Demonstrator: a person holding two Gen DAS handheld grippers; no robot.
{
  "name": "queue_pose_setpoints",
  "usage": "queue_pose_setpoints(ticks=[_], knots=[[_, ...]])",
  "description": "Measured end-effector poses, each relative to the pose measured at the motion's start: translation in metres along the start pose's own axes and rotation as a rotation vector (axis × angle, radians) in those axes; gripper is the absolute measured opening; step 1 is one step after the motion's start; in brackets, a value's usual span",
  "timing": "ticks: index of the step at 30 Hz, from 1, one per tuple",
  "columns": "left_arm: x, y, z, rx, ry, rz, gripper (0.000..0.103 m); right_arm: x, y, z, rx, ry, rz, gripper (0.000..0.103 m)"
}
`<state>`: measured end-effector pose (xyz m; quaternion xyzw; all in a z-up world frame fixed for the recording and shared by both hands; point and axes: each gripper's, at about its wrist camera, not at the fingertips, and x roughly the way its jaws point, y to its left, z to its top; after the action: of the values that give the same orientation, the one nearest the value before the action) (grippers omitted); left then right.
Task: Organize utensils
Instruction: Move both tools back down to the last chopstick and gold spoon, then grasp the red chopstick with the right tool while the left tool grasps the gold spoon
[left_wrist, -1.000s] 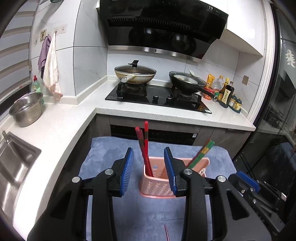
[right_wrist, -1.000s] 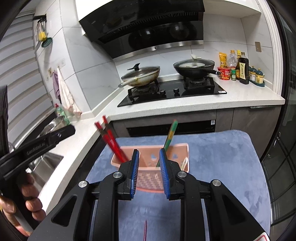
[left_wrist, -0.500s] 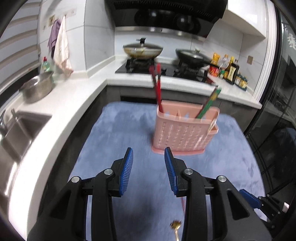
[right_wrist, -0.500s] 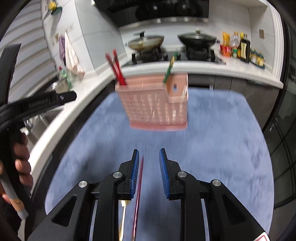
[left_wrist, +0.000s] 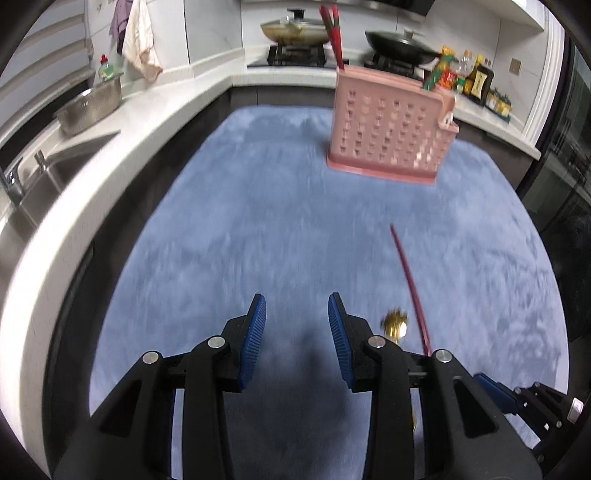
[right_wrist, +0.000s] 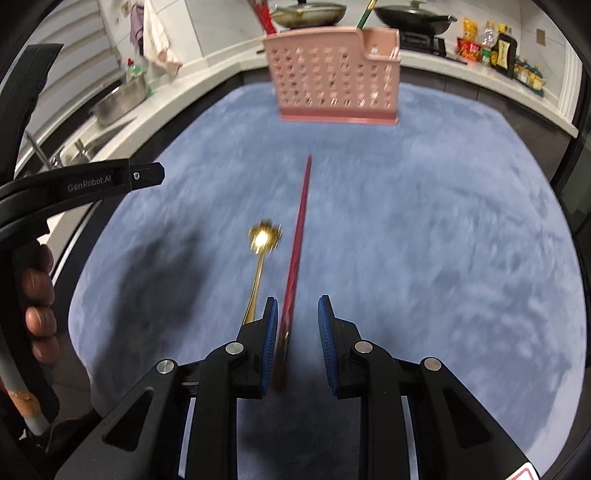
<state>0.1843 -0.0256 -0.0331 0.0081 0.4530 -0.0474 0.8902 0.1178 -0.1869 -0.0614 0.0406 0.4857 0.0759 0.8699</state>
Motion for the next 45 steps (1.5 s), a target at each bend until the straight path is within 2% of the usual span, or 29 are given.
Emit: queue_pose_setpoints(ticks=[4,10,20,33,37,40,43,45], knots=[[0.003,-0.002,-0.022,0.015,0.037,0.007,0.034,0.005,0.004,-0.01,-0.006,0.015,0.005,0.023],[0.001,-0.002,-0.038,0.011,0.06,0.0,0.034,0.01,0.006,-0.019,-0.004,0.039,0.009,0.023],[0.005,-0.006,-0.05,0.028,0.083,-0.004,0.034,0.019,0.004,-0.03,0.004,0.074,0.008,0.017],[0.008,-0.013,-0.056,0.046,0.106,-0.014,0.034,0.022,0.001,-0.029,0.006,0.063,-0.01,0.007],[0.009,-0.019,-0.057,0.062,0.108,-0.024,0.045,0.018,-0.003,-0.03,0.025,0.054,-0.029,0.007],[0.01,-0.026,-0.059,0.08,0.113,-0.04,0.047,0.012,-0.012,-0.032,0.057,0.045,-0.046,0.007],[0.012,-0.034,-0.06,0.082,0.124,-0.059,0.058,0.006,-0.022,-0.033,0.087,0.038,-0.056,0.007],[0.014,-0.041,-0.061,0.087,0.135,-0.082,0.059,0.002,-0.028,-0.034,0.105,0.034,-0.062,0.007]])
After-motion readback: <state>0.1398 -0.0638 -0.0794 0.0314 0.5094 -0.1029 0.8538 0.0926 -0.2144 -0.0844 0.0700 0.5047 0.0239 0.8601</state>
